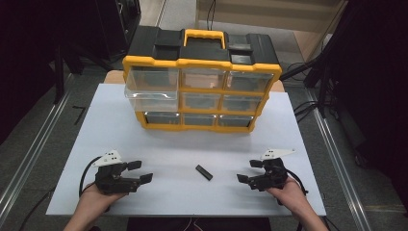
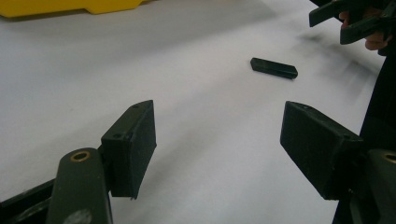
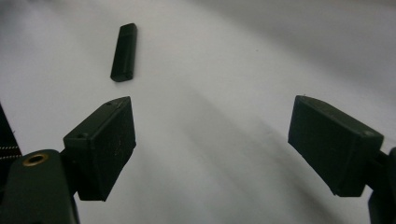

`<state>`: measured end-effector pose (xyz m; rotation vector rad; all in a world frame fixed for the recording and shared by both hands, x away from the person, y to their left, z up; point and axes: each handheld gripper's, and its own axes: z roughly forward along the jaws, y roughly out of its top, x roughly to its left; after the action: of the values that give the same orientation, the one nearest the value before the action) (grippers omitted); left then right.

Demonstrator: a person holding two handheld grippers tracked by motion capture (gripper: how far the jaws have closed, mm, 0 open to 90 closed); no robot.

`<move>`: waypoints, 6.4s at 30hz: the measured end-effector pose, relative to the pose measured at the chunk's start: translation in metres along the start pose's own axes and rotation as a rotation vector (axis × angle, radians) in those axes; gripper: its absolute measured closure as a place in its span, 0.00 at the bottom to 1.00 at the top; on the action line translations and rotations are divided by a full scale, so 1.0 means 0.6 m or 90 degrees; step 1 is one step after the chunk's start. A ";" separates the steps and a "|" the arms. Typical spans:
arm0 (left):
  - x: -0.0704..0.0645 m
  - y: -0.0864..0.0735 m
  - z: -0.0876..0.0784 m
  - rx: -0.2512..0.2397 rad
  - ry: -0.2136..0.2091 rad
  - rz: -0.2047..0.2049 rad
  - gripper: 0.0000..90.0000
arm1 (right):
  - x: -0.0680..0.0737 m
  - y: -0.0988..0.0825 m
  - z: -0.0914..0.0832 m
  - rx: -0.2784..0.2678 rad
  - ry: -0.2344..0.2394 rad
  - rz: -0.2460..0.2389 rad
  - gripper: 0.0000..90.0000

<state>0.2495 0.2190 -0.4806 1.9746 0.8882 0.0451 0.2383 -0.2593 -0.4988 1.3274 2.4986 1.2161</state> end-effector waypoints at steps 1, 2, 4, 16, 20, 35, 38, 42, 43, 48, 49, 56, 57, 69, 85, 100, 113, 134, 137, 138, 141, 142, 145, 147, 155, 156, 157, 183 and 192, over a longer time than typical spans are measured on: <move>0.000 0.000 0.001 -0.001 0.001 0.000 0.31 | 0.001 0.001 0.000 0.000 0.005 -0.004 0.15; 0.000 0.001 0.000 -0.002 0.002 -0.004 0.30 | 0.002 0.001 -0.001 -0.003 0.008 -0.008 0.15; 0.001 0.002 0.000 -0.003 0.005 -0.008 0.30 | 0.003 0.001 -0.002 -0.006 0.015 -0.011 0.15; 0.008 0.005 0.004 -0.004 0.006 -0.014 0.27 | -0.001 0.005 0.001 -0.004 0.026 -0.017 0.15; 0.007 0.005 0.006 -0.004 0.007 -0.014 0.27 | -0.008 0.006 0.002 -0.001 0.022 -0.016 0.15; 0.009 0.006 0.005 -0.003 0.008 -0.019 0.25 | -0.005 0.004 0.002 -0.008 0.022 -0.015 0.15; 0.005 0.004 0.004 -0.002 0.008 -0.011 0.25 | -0.003 0.002 -0.001 -0.009 0.021 -0.013 0.15; 0.002 0.005 0.002 -0.001 0.009 -0.003 0.25 | 0.000 0.001 -0.003 -0.016 0.023 -0.017 0.15; 0.002 0.005 0.003 -0.002 0.009 -0.001 0.25 | 0.000 0.001 -0.004 -0.016 0.025 -0.017 0.15; 0.002 0.005 0.005 -0.005 0.011 -0.001 0.25 | -0.002 0.003 -0.005 -0.022 0.026 -0.011 0.15; 0.002 0.005 0.005 -0.004 0.015 -0.001 0.25 | -0.002 0.003 -0.005 -0.021 0.025 -0.012 0.15; 0.003 0.005 0.004 -0.011 0.008 -0.005 0.25 | -0.003 0.005 -0.003 -0.016 0.035 -0.004 0.15; 0.003 0.005 0.003 -0.012 0.009 -0.005 0.25 | -0.002 0.006 -0.003 -0.016 0.039 -0.004 0.15; 0.012 0.004 -0.002 -0.027 0.025 -0.042 0.25 | 0.020 0.046 -0.002 -0.029 0.055 -0.038 0.15; 0.007 0.003 -0.002 -0.021 0.028 -0.023 0.25 | 0.028 0.081 0.021 -0.033 0.064 -0.044 0.15; 0.005 0.003 0.000 -0.013 0.016 -0.015 0.25 | 0.047 0.106 0.058 -0.021 0.073 -0.048 0.16; 0.005 0.002 0.000 -0.011 0.016 -0.013 0.25 | 0.063 0.123 0.088 -0.012 0.066 -0.053 0.19; 0.004 0.003 0.000 -0.006 0.016 -0.009 0.25 | 0.085 0.122 0.129 0.039 0.065 -0.066 0.24; 0.004 0.002 0.001 -0.005 0.017 -0.010 0.25 | 0.088 0.118 0.133 0.049 0.063 -0.071 0.26; 0.004 0.003 0.001 -0.005 0.017 -0.010 0.25 | 0.089 0.117 0.134 0.054 0.062 -0.074 0.26; 0.004 0.003 0.000 -0.005 0.017 -0.008 0.25 | 0.092 0.114 0.137 0.063 0.058 -0.077 0.28; 0.004 0.003 0.000 -0.005 0.017 -0.008 0.25 | 0.092 0.112 0.139 0.066 0.057 -0.079 0.28; 0.004 0.002 0.001 -0.005 0.017 -0.010 0.25 | 0.091 0.107 0.143 0.082 0.063 -0.074 0.31; 0.004 0.002 0.001 -0.004 0.017 -0.010 0.25 | 0.091 0.106 0.144 0.082 0.064 -0.075 0.32; 0.004 0.002 0.002 -0.002 0.016 -0.011 0.25 | 0.107 0.100 0.150 0.119 0.051 -0.068 0.53; 0.004 0.002 0.002 -0.002 0.016 -0.012 0.25 | 0.109 0.100 0.150 0.123 0.054 -0.065 0.57; 0.004 0.002 0.002 -0.001 0.016 -0.010 0.25 | 0.110 0.100 0.150 0.127 0.057 -0.063 0.59; 0.004 0.003 0.002 0.000 0.017 -0.011 0.25 | 0.097 0.103 0.150 0.131 0.053 -0.038 0.79; 0.004 0.003 0.002 0.000 0.018 -0.011 0.25 | 0.093 0.116 0.134 0.115 0.062 -0.051 0.79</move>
<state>0.2525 0.2192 -0.4805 1.9707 0.9224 0.0630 0.2816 -0.1474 -0.4912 1.2172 2.7578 1.0870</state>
